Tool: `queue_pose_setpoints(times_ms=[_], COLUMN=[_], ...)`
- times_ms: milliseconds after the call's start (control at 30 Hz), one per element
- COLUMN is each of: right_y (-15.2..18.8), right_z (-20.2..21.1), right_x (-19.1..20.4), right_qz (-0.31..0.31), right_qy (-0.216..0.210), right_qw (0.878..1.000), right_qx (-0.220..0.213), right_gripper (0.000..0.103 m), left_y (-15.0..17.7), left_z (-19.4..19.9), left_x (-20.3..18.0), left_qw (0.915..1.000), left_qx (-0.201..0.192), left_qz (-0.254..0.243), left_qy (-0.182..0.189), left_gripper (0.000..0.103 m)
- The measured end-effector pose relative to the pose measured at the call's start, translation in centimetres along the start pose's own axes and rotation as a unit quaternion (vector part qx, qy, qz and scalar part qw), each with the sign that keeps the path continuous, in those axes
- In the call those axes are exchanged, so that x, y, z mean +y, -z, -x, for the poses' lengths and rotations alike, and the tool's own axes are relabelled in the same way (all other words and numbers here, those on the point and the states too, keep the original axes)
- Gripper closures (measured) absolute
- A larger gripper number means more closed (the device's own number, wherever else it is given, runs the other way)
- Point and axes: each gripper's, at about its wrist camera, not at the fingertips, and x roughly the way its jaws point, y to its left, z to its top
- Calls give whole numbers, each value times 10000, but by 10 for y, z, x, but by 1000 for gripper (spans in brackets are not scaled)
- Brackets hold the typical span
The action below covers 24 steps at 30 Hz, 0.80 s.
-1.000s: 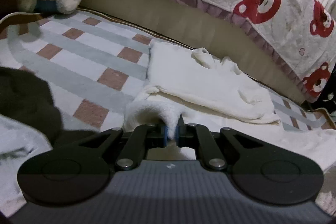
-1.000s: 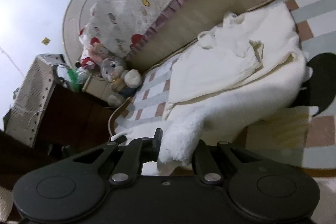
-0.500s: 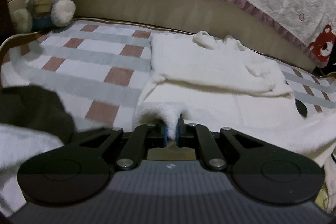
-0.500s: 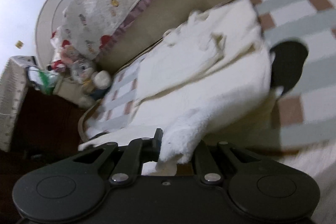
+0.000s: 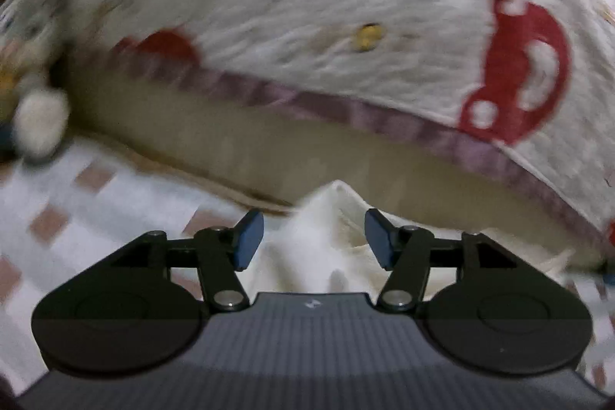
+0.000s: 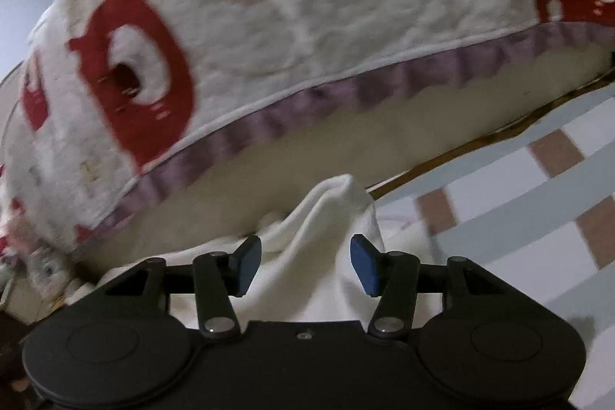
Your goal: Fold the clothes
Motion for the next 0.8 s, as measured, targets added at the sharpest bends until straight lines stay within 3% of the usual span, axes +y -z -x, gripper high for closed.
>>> queue_pose_setpoints(times_ms=[67,133,200,267,300,333,433,567,700,800], right_y=[25,59,75,81,80,79,88,108,114,117], right_z=[0,3,-5,-7,-5,-2,4,2,-4,-14], right_x=[-24,-52,-69,-74,-72,-70,-61,-48,-53,-61], right_qz=[-14,104,363,440,348,251,106,653,663,554], right_qy=[-48,-61,491,661,550,421,125,559,478,419], right_qw=[10000,9999,9976,9956,9966,9975,9986,9947,9939,9940], right_qx=[-59,-96,331,506,516,518,510,570,740,850], right_gripper=[46,47,46,46,46,46,46,46,46,45], left_y=[32,75,120,156,159,155,139,135,137,130], left_z=[-2,1,6,17,9,6,14,8,-1,-17], left_x=[15,26,37,57,63,66,60,48,38,47], left_qw=[9997,9991,9973,9952,9896,9882,9958,9978,9970,9975], left_qx=[156,339,475,535,952,1158,419,388,406,405], left_qz=[202,55,-119,313,601,627,452,62,-425,-394], left_qy=[40,-241,-540,-757,-894,-778,-676,-540,-497,-417], left_gripper=[45,46,47,47,49,50,47,47,45,31])
